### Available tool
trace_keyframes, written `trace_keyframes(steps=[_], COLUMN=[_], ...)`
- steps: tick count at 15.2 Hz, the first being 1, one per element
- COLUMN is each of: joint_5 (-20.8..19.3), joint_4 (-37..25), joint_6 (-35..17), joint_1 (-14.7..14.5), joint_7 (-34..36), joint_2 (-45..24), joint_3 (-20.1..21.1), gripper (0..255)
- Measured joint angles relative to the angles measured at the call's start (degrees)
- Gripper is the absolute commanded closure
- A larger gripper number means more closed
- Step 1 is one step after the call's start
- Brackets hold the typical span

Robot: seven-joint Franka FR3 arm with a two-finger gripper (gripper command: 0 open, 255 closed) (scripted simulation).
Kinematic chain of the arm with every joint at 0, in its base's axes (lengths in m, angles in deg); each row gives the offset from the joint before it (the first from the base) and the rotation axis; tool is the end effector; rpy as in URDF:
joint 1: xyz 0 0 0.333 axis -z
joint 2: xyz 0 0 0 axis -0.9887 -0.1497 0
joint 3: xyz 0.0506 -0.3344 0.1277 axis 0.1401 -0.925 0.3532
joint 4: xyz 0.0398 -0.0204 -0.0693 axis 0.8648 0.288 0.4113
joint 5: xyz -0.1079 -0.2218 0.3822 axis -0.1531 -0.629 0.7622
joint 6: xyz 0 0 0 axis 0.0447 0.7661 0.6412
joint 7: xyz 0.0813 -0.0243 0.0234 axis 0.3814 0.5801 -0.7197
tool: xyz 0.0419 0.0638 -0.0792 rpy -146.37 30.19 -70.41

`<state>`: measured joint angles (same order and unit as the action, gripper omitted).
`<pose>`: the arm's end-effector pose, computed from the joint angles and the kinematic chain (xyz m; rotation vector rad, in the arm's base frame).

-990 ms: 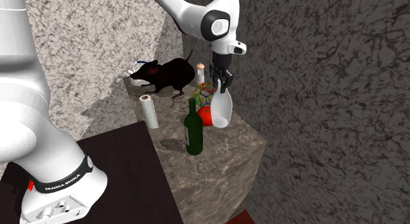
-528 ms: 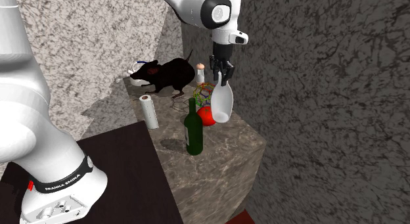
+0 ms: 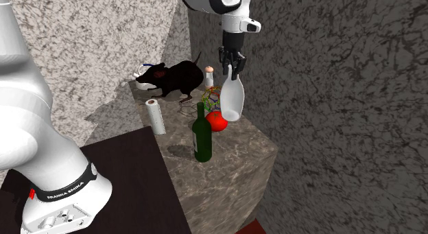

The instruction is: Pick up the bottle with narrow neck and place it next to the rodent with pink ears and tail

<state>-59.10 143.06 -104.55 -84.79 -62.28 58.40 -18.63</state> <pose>0.6512 0.1207 0.4080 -3.1289 -0.1193 0.0511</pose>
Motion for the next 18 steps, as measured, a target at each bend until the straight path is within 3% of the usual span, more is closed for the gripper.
trace_keyframes(steps=[18], joint_5=[0.5], joint_4=[-9.8], joint_6=[13.2], joint_1=[0.1], joint_7=[-0.2], joint_2=[3.4], joint_3=[0.1], gripper=[255])
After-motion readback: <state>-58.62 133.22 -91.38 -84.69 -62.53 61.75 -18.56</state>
